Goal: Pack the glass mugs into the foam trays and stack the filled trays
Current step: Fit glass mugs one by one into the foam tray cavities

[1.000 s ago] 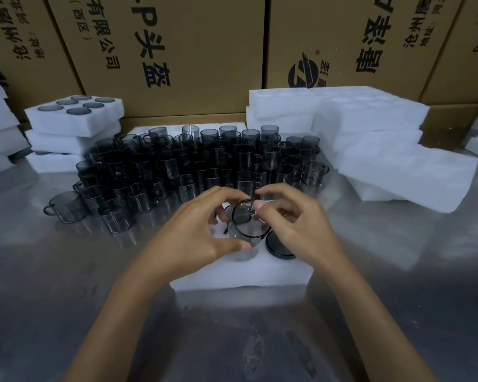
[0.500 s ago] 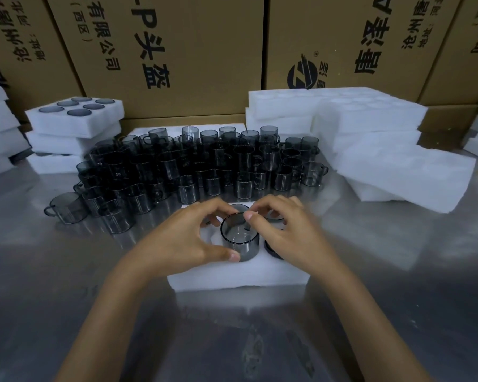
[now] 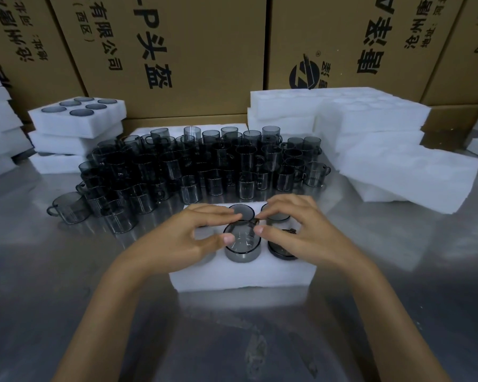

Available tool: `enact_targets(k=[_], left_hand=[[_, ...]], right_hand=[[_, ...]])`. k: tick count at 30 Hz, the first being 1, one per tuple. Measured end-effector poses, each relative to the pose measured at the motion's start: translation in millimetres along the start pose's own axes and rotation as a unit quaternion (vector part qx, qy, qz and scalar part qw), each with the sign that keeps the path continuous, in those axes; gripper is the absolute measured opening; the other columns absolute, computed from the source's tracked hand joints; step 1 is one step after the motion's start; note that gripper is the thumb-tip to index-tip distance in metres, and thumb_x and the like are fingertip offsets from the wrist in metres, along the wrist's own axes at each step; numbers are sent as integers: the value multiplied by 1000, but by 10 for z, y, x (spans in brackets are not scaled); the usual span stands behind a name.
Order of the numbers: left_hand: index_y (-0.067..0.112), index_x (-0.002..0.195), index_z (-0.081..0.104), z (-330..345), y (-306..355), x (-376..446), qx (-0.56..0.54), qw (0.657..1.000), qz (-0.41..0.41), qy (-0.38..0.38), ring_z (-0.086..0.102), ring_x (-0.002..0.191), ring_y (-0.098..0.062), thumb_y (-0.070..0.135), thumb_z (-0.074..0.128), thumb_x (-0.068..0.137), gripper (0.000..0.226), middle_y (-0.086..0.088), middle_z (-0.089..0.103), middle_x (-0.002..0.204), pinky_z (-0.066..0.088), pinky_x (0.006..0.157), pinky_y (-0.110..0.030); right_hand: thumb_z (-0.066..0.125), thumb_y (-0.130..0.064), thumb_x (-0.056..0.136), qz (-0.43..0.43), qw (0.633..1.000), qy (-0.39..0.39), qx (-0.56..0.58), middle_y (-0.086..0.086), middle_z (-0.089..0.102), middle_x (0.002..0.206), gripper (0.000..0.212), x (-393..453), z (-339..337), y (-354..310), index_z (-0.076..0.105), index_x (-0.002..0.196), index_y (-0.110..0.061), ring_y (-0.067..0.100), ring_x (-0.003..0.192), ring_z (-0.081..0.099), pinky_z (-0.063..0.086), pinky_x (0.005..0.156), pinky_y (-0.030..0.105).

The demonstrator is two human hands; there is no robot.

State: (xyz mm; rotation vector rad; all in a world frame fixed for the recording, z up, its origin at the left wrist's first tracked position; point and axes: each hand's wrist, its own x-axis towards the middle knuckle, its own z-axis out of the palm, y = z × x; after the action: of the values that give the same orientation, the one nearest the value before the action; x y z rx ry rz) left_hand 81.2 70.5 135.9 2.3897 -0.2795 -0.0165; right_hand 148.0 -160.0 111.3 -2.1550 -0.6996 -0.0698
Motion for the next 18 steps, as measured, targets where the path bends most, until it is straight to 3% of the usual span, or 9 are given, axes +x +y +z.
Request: enact_targets(k=[4, 7, 11, 15, 18], left_hand=[[53, 135, 48, -2, 6, -9, 13, 999, -15, -27, 10, 145, 7, 57, 53, 80, 56, 31, 27, 152, 12, 123, -37], [57, 130, 50, -9, 19, -16, -4, 1000, -5, -12, 14, 145, 7, 54, 58, 78, 53, 28, 31, 152, 17, 123, -39], [58, 121, 58, -26, 16, -24, -1, 1000, -8, -10, 12, 143, 10, 57, 64, 73, 49, 34, 29, 150, 15, 120, -32], [71, 118, 51, -49, 7, -45, -7, 999, -25, -42, 5, 145, 9, 58, 71, 67, 57, 35, 23, 152, 10, 119, -30], [74, 117, 48, -37, 6, -36, 0, 998, -32, -46, 3, 146, 6, 61, 69, 64, 58, 34, 23, 152, 8, 121, -35]], right_hand=[[74, -51, 75, 41, 997, -54, 31, -22, 46, 137, 27, -38, -68, -1, 70, 102, -46, -4, 139, 23, 20, 116, 27], [75, -52, 77, 47, 996, -74, 33, -25, 40, 144, 35, -44, -102, -2, 64, 111, -51, -8, 140, 18, 18, 112, 22], [73, -50, 80, -5, 995, -97, 33, -30, 34, 148, 37, -48, -139, 8, 62, 115, -57, -8, 143, 15, 17, 114, 28], [72, -45, 84, -35, 992, -117, 43, -34, 32, 149, 32, -32, -138, 26, 66, 114, -56, -10, 143, 13, 17, 113, 25], [75, -47, 81, -20, 992, -120, 36, -36, 32, 149, 33, -17, -119, 57, 67, 110, -58, -9, 144, 10, 14, 121, 38]])
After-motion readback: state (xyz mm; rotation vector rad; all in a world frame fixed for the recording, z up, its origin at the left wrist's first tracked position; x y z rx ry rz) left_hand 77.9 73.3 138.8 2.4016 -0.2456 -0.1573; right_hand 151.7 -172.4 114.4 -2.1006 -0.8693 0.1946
